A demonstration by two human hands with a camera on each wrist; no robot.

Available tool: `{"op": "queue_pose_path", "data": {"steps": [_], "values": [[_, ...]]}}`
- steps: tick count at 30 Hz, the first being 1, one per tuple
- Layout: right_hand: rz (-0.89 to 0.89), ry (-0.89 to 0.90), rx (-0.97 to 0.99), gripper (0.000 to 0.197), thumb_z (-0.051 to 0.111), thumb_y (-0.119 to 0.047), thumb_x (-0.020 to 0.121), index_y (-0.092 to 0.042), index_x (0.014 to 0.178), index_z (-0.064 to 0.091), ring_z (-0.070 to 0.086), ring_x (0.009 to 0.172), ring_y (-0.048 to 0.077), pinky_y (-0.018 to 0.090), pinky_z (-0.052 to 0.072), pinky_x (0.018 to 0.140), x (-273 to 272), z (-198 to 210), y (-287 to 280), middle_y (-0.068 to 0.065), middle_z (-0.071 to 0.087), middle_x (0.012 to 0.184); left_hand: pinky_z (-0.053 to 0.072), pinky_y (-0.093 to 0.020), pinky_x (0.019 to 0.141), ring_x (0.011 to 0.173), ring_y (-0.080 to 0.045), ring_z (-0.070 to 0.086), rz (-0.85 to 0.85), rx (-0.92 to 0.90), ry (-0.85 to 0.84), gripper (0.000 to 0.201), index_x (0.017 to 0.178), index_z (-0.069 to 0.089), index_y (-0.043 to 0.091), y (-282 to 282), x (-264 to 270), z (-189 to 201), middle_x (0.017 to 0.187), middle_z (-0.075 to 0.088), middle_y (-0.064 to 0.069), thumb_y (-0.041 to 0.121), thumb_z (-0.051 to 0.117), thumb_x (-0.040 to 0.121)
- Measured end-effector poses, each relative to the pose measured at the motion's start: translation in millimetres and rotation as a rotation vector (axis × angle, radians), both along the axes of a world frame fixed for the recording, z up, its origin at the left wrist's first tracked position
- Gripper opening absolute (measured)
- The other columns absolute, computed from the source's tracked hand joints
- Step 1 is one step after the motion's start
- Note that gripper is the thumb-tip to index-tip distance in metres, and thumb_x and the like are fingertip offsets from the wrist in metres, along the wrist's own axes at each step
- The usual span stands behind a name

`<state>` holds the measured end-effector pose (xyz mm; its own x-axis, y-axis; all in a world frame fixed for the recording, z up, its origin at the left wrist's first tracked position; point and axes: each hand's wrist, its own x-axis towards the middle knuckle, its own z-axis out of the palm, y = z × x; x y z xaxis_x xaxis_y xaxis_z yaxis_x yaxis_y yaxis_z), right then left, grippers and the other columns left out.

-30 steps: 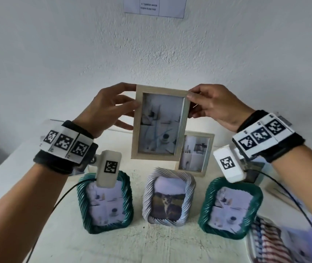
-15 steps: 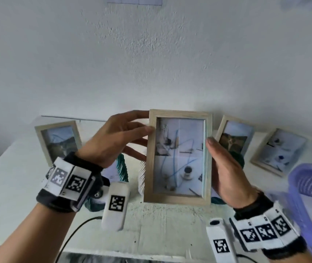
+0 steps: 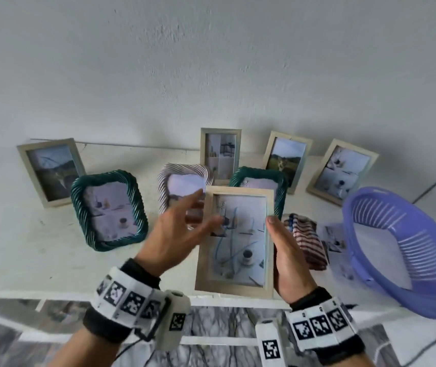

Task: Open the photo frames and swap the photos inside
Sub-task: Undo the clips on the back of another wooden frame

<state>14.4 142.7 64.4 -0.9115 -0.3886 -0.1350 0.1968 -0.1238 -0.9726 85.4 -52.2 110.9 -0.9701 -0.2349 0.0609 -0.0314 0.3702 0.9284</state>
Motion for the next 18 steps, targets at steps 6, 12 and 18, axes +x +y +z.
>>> {"op": "queue_pose_path", "data": {"steps": [6, 12, 18], "values": [[0.105, -0.141, -0.214, 0.058, 0.047, -0.054, 0.095, -0.014, 0.136, 0.054, 0.052, 0.128, 0.031, 0.053, 0.036, 0.108, 20.0, -7.7, 4.9, 0.016, 0.056, 0.136, 0.017, -0.023, 0.115, 0.141, 0.012, 0.004, -0.075, 0.018, -0.055, 0.140, 0.152, -0.010, 0.036, 56.2, 8.5, -33.1, 0.152, 0.006, 0.026, 0.079, 0.074, 0.049], [0.071, -0.038, -0.062, 0.031, 0.046, -0.022, 0.101, -0.003, 0.114, 0.067, 0.065, 0.095, 0.034, 0.039, 0.054, 0.077, 27.1, -12.9, 1.5, 0.026, 0.067, 0.107, 0.047, -0.035, 0.102, 0.121, -0.008, 0.057, -0.071, 0.398, -0.017, 0.115, 0.149, 0.013, 0.049, 57.0, 11.2, -27.8, 0.132, 0.056, 0.011, 0.058, 0.080, 0.056], [0.057, -0.026, -0.007, 0.027, 0.050, -0.020, 0.100, -0.001, 0.101, 0.070, 0.063, 0.080, 0.024, 0.030, 0.050, 0.061, 25.2, -22.8, -0.8, 0.023, 0.067, 0.095, 0.051, -0.017, 0.084, 0.105, 0.003, 0.064, -0.080, 0.578, 0.013, 0.098, 0.136, 0.038, 0.034, 43.0, 13.1, -38.6, 0.111, 0.069, 0.025, 0.058, 0.080, 0.051]]}}
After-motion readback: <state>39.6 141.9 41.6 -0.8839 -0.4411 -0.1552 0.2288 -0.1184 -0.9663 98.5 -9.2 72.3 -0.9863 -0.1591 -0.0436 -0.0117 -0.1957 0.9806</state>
